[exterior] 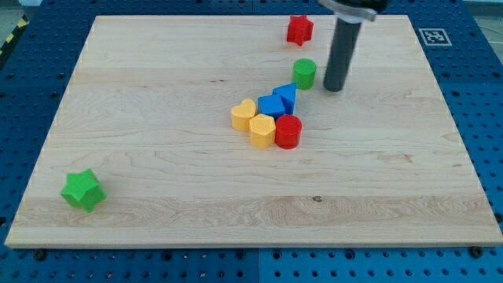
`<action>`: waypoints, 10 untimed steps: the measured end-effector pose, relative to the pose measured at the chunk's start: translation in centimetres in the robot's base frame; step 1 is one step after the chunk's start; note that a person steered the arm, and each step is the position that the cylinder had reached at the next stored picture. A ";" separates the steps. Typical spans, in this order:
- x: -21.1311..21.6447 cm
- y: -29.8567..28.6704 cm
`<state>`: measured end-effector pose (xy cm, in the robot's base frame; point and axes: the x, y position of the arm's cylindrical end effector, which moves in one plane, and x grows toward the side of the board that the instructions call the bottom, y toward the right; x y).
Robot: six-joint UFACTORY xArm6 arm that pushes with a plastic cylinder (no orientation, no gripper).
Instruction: Move the green circle above the yellow heart
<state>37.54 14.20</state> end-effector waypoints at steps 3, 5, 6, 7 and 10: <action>-1.9 -2.0; -1.6 -5.0; -1.6 -6.3; -2.1 -8.5; -4.0 -8.6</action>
<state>33.56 5.56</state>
